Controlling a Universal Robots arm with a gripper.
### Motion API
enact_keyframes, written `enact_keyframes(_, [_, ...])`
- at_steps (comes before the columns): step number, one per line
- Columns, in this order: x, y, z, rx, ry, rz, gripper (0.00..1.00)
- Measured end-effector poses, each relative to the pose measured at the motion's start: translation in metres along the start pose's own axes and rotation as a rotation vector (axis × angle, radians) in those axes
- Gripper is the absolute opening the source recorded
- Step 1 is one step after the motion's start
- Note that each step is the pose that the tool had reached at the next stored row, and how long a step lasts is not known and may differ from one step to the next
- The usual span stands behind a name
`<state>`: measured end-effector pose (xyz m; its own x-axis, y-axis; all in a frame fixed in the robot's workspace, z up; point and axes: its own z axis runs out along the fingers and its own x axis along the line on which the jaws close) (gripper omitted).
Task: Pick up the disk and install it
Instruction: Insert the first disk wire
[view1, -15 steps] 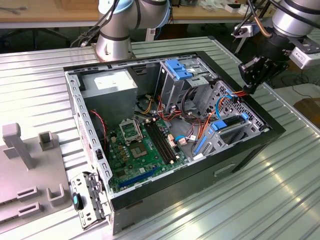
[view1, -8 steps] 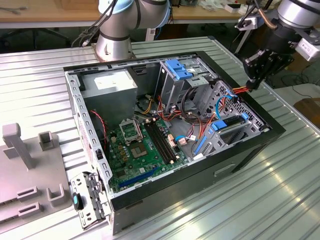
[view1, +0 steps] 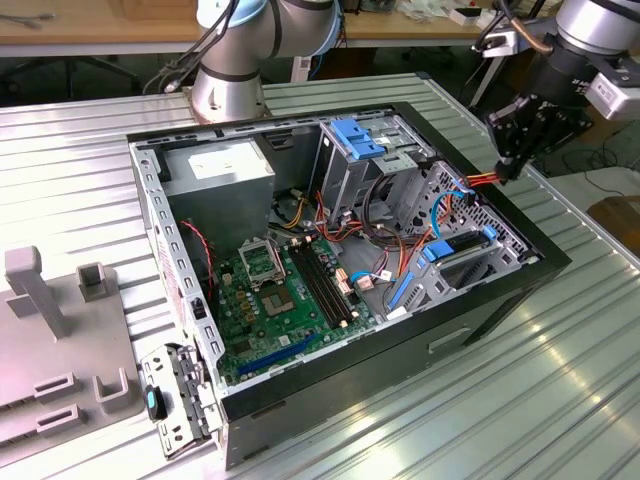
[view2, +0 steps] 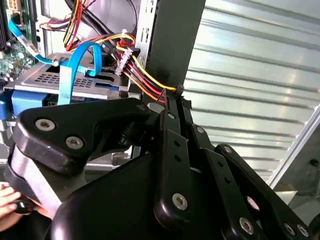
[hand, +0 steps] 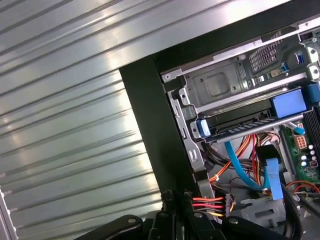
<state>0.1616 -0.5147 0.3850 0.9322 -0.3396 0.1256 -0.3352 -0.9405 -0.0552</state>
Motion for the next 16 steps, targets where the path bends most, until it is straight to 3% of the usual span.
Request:
enact_keyframes(4, [-0.0012,0.0009,-0.0003,-0.012,0.0048,0.096,0.16])
enact_keyframes(9, [-0.013,0.0069,-0.0019,-0.0106,0.0042,0.104,0.16])
enact_keyframes(16, [-0.013,0.0069,-0.0017,-0.0307,0.0113,0.257,0.16])
